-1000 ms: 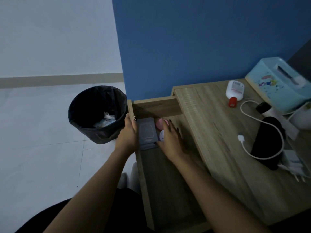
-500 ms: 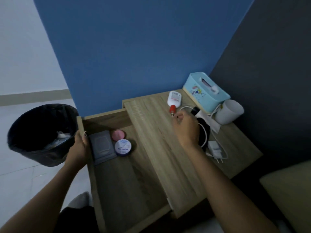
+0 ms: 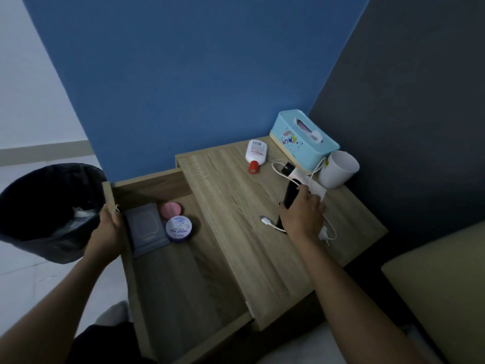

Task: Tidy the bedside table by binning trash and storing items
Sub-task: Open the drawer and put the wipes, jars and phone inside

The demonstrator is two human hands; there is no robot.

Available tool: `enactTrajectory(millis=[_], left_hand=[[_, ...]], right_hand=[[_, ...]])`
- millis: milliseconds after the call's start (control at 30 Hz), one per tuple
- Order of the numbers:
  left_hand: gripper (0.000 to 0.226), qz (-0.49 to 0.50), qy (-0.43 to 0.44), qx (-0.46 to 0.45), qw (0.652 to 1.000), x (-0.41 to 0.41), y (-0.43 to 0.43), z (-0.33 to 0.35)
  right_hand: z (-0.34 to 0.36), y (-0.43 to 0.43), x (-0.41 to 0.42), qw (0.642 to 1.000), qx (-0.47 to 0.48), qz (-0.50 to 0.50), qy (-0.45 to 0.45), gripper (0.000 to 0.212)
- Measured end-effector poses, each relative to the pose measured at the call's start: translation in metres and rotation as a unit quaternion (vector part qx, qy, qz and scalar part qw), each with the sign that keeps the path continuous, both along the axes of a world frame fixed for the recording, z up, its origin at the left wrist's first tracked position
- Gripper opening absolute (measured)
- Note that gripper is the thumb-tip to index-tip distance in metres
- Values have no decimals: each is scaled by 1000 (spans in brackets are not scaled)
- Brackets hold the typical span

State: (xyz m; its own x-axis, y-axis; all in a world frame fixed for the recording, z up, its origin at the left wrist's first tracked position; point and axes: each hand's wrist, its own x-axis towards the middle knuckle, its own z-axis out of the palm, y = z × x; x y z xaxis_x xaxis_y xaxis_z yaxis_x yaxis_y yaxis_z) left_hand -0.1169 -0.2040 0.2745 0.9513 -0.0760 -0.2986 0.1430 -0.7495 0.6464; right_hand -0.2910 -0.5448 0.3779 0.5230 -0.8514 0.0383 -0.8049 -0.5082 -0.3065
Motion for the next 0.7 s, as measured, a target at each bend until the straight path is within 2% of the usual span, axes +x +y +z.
enactTrajectory(millis=[100,233,400,567,633,700], left_hand=[[56,-1,-2,-11,1000,-3,-2,5],[55,-3,-6,-11,1000,-5,-2,6],[63,-7,-11,-5,1000,-1,0,-2],[68,-2,-15,-12,1000,-2,-3,0],[77,-1,-18,-12,1000,-1,-1,-1],[72,-1,-14,-4,1000,-1,-1,0]], right_hand=[[-5,1,4,999,2,5,35,74],[-9,3,7,998,-20,-2,66,65],[-12,7,8,996,-52,35,62,65],[-11,23,20,993,-47,107,-10,69],[-6,29,30,988,-35,129,-77,68],[2,34,40,978,25,134,-160,66]])
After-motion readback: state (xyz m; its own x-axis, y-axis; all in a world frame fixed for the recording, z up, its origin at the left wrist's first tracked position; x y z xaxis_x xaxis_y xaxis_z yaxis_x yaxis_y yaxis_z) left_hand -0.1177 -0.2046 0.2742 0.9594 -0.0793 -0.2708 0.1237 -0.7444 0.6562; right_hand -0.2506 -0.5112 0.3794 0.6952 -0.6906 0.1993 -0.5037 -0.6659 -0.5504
